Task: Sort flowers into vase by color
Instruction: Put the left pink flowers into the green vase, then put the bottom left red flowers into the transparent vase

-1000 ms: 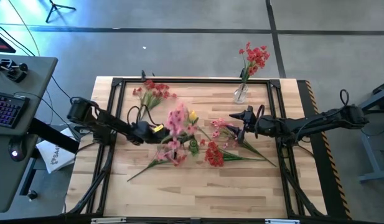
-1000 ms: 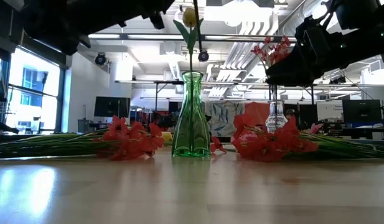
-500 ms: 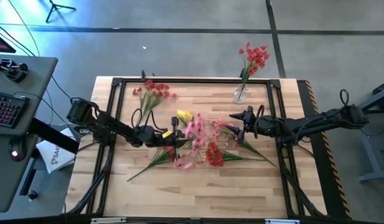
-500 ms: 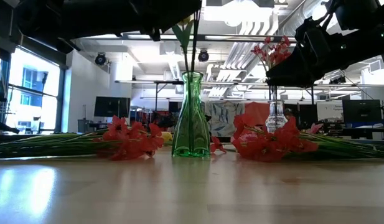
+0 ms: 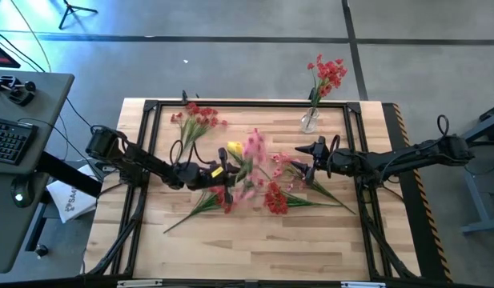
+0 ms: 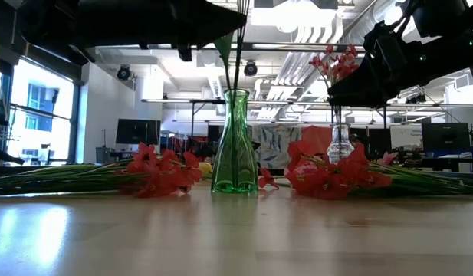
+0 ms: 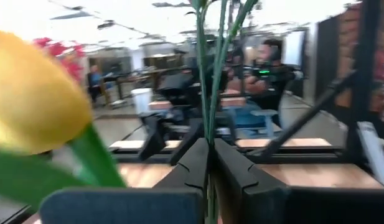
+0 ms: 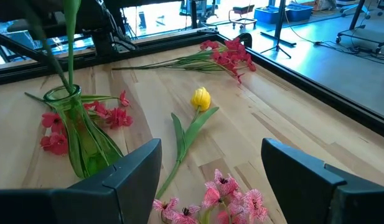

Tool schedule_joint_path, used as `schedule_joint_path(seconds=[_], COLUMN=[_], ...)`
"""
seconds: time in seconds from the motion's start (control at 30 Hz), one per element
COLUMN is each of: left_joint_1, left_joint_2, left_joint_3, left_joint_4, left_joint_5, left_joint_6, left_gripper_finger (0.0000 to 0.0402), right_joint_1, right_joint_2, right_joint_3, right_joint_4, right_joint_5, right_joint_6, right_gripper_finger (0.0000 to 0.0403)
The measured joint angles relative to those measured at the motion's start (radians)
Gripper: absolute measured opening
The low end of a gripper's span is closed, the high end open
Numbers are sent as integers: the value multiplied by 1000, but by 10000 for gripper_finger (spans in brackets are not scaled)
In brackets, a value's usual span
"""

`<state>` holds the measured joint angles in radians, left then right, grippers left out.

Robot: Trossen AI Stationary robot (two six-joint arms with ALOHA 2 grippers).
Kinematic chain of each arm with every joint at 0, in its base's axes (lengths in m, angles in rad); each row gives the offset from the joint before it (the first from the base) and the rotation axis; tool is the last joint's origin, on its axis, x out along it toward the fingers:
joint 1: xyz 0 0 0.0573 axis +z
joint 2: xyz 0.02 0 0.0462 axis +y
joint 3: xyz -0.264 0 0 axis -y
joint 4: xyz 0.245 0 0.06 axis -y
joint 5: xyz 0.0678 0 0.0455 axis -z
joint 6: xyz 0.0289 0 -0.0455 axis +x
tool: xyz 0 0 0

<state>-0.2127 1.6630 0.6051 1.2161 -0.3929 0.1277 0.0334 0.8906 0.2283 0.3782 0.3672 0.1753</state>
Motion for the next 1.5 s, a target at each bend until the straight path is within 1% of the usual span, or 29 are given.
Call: schedule_joint_path(seconds=[0.1, 0.33, 0.5, 0.6, 0.73, 0.8, 0.93, 1.03, 1.17, 1.23, 1.33, 1.5], left_joint_1=[1, 0, -17, -42, -78, -91, -121, -152, -204, -232, -264, -285], left_joint_2=[0, 0, -1, -25, -98, -145, -240, -305, -376, -406, -452, -494], left_joint_3=[0, 0, 0, 0, 1, 1, 2, 2, 2, 2, 2, 2], left_joint_4=[-1, -25, -54, -66, -155, -221, -356, -424, -517, -594, -774, -1122], left_joint_5=[-13, -2, -1, -6, -84, -118, -126, -135, -215, -278, -349, -347], left_joint_6=[-2, -20, 7, 64, 120, 117, 101, 92, 81, 47, -76, -422], left_gripper_finger=[32, 96, 126, 133, 133, 133, 134, 134, 133, 134, 133, 133], right_joint_1=[0, 0, 0, 0, 0, 0, 0, 0, 0, 0, 0, 0], right_joint_2=[0, 0, 0, 0, 0, 0, 0, 0, 0, 0, 0, 0], right_joint_3=[0, 0, 0, 0, 0, 0, 0, 0, 0, 0, 0, 0], right_joint_4=[0, 0, 0, -1, -2, -2, -2, -3, -4, -4, -5, -4], right_joint_5=[0, 0, 0, 0, 0, 0, 0, 0, 0, 0, 0, 0], right_joint_6=[1, 0, 0, 0, 0, 0, 0, 0, 1, 1, 3, 3], right_gripper_finger=[270, 270, 270, 270, 270, 270, 270, 270, 270, 270, 270, 270])
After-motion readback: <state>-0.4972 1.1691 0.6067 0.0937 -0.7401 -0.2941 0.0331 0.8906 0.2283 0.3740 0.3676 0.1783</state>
